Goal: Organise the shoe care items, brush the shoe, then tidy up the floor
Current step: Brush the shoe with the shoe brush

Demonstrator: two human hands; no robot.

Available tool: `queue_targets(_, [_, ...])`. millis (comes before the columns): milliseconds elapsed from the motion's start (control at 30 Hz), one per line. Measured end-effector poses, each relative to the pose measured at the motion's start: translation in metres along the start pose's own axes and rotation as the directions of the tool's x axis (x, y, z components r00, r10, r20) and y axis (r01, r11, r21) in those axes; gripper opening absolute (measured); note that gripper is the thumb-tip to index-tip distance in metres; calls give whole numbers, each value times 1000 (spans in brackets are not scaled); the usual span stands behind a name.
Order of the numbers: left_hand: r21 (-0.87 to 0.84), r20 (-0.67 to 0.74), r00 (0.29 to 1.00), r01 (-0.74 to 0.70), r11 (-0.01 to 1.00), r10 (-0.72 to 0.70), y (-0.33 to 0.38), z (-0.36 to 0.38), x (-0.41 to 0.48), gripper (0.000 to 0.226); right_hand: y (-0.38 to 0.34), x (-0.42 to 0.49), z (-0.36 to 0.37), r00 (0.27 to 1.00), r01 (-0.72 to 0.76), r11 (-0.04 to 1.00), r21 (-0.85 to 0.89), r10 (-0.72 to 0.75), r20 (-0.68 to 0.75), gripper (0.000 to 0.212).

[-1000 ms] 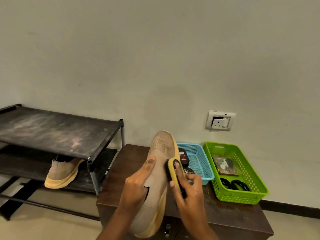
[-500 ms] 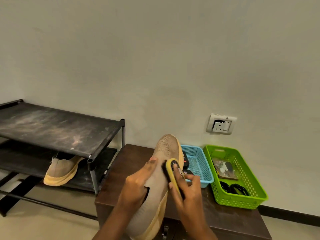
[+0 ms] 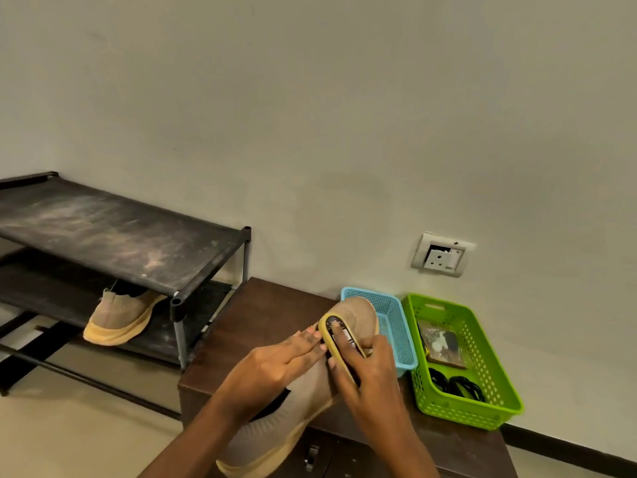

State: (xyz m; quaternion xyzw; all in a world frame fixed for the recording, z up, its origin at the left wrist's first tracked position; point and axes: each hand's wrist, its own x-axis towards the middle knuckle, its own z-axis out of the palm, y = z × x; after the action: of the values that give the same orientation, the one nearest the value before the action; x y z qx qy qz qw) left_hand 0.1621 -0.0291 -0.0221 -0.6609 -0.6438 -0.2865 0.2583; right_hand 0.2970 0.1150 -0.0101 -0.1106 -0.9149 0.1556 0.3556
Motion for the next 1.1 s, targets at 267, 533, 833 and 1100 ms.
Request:
queue_targets(267, [4,33,999,-16,1000,16,2,9,2,43,31,8,0,941,-317,948,-29,311,-132,52])
queue_targets(533, [-177,-36,949,302,937,-313,-2,5,2,68,32,-3,9,902,-369,928,55,372,-220,56])
queue_targets(833, [-443,-232,733,505,740,-639,1,3,1,66,-23,-28,33,986,41,999,25,-37,-160,52])
queue_targets(1100, [-464,-180,704,555,690,-687,14,14,7,37,-49,-38,30,984,115,981,153,-92,-150,50])
